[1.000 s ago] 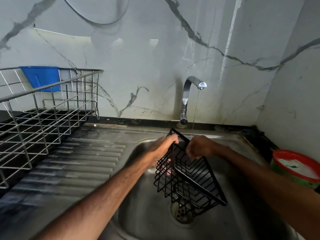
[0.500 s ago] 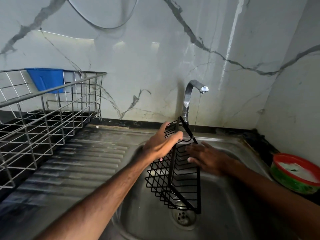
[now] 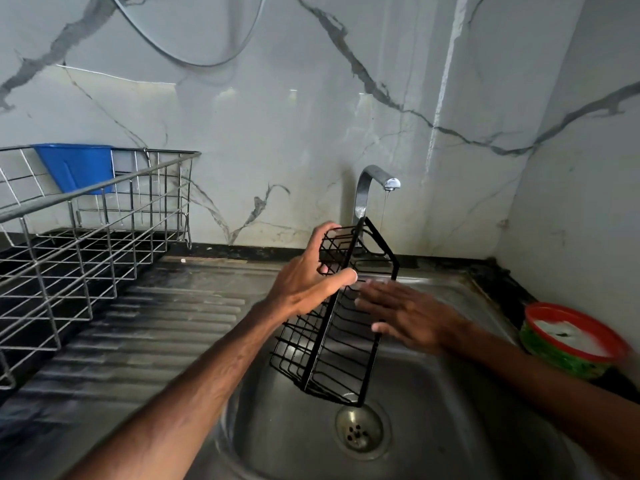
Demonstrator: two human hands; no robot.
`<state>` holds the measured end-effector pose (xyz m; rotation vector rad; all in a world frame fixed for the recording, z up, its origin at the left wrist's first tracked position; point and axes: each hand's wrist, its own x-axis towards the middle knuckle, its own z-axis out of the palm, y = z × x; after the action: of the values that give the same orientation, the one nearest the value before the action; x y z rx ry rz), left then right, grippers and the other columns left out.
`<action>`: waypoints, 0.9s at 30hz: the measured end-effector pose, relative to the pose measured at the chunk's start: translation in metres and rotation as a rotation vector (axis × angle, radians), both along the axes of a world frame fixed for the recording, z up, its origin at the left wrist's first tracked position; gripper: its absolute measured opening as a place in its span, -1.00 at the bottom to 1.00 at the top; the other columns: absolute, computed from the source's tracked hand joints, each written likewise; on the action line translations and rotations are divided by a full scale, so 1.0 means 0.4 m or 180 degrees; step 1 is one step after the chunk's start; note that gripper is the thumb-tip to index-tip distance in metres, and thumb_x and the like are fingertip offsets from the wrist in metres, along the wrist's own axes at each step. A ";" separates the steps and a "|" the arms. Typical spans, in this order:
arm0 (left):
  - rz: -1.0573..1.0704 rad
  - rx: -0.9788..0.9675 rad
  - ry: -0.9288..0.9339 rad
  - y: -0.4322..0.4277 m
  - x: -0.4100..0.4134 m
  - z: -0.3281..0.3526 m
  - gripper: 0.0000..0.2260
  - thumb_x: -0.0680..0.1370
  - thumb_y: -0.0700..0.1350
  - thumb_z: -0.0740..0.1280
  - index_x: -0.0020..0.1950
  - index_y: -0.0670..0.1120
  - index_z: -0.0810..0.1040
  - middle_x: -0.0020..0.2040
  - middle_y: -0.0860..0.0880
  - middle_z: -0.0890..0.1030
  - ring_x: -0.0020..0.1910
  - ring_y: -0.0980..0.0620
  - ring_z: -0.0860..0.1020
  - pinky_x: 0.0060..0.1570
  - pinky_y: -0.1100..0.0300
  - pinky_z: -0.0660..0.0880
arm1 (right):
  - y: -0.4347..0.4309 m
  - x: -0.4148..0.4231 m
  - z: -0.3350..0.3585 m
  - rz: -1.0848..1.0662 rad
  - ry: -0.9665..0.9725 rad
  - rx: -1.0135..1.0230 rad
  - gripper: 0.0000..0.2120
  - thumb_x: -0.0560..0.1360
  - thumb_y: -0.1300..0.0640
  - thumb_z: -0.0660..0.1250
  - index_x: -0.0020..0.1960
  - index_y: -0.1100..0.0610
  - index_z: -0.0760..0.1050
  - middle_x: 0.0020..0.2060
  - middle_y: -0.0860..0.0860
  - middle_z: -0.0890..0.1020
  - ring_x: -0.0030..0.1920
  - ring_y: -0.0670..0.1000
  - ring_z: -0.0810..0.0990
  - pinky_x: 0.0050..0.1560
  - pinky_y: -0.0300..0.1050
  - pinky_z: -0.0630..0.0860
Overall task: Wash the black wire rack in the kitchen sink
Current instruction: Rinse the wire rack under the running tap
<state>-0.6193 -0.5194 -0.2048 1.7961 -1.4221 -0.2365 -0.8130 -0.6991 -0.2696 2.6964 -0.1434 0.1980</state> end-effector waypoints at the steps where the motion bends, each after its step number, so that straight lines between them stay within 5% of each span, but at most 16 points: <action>1: 0.0017 -0.0089 -0.0022 -0.001 0.006 0.003 -0.17 0.37 0.29 0.32 0.56 0.34 0.00 0.40 -0.19 0.52 0.12 -0.24 0.65 0.18 -0.22 0.58 | 0.000 0.004 0.006 -0.0102 -0.0106 -0.0054 -0.40 0.70 -0.22 -0.12 0.62 0.09 0.12 0.60 0.06 0.12 0.62 0.02 0.01 0.59 0.04 -0.01; 4: 0.0014 -0.0254 -0.0058 0.006 0.011 0.002 -0.17 0.35 0.31 0.31 0.56 0.34 0.01 0.31 -0.22 0.60 -0.22 -0.11 0.66 -0.02 -0.13 0.66 | 0.024 0.017 -0.012 -0.0412 -0.0459 -0.0259 -0.35 0.70 -0.23 -0.11 0.61 0.18 0.11 0.60 0.12 0.14 0.61 0.07 0.06 0.59 0.13 0.00; 7: -0.0042 -0.0305 -0.0303 0.000 0.011 -0.022 -0.22 0.41 0.28 0.34 0.55 0.33 0.03 -0.09 -0.21 0.69 -0.56 0.12 0.41 -0.40 0.07 0.62 | 0.057 0.018 -0.080 -0.0163 -0.0364 -0.0220 -0.32 0.69 -0.25 -0.06 0.57 0.25 0.21 0.56 0.21 0.23 0.60 0.14 0.12 0.57 0.10 0.00; 10: -0.0082 -0.0322 -0.0365 0.000 0.008 -0.038 -0.22 0.41 0.29 0.33 0.55 0.31 0.03 -0.39 0.04 0.46 -0.63 0.19 0.34 -0.49 0.22 0.45 | 0.053 0.006 -0.096 0.0227 -0.0054 -0.0286 -0.38 0.69 -0.23 -0.07 0.57 0.16 0.26 0.56 0.12 0.26 0.59 0.08 0.15 0.53 0.02 0.05; 13: -0.0001 -0.0353 -0.0221 -0.005 0.005 -0.035 -0.20 0.37 0.30 0.33 0.55 0.34 0.03 -0.21 0.08 0.54 -0.38 0.20 0.48 -0.21 0.06 0.59 | 0.013 0.007 -0.028 0.0139 -0.0153 -0.0235 -0.42 0.70 -0.21 -0.09 0.56 0.10 0.28 0.55 0.07 0.28 0.57 0.03 0.21 0.52 0.04 0.16; 16: 0.0043 -0.0466 -0.0115 -0.011 0.007 -0.034 -0.18 0.33 0.33 0.32 0.53 0.38 0.03 0.12 0.01 0.59 -0.05 -0.02 0.62 0.05 -0.16 0.61 | -0.041 0.031 0.040 -0.0215 -0.0438 -0.0232 -0.37 0.70 -0.18 -0.11 0.51 0.23 0.35 0.49 0.17 0.38 0.51 0.12 0.35 0.44 0.12 0.39; 19: -0.0038 -0.0733 -0.0068 -0.009 0.005 -0.037 -0.19 0.33 0.32 0.33 0.52 0.36 0.04 0.43 0.05 0.47 -0.04 0.08 0.62 0.09 -0.14 0.60 | -0.040 0.051 0.041 -0.0490 -0.0522 -0.0446 -0.33 0.68 -0.21 -0.08 0.48 0.28 0.38 0.46 0.24 0.41 0.51 0.19 0.33 0.49 0.17 0.27; 23: -0.0070 -0.0979 -0.0130 0.006 0.001 -0.040 -0.20 0.34 0.29 0.35 0.52 0.33 0.08 0.42 0.32 0.31 -0.03 0.25 0.53 -0.01 -0.06 0.61 | 0.042 0.041 -0.044 -0.0164 -0.0256 -0.0617 -0.29 0.68 -0.27 -0.11 0.56 0.26 0.22 0.55 0.20 0.21 0.60 0.15 0.09 0.53 0.16 0.02; 27: -0.0139 -0.1085 -0.0159 0.010 0.006 -0.050 -0.19 0.35 0.26 0.34 0.54 0.25 0.08 0.43 0.21 0.34 -0.08 0.00 0.62 0.01 -0.12 0.61 | 0.032 0.035 -0.036 0.0043 -0.0292 -0.0704 -0.31 0.69 -0.25 -0.09 0.57 0.24 0.22 0.55 0.17 0.24 0.59 0.11 0.13 0.54 0.08 0.01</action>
<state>-0.6169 -0.5155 -0.2247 1.5022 -1.4402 0.0292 -0.7990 -0.6861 -0.2842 2.4698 -0.1230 0.3224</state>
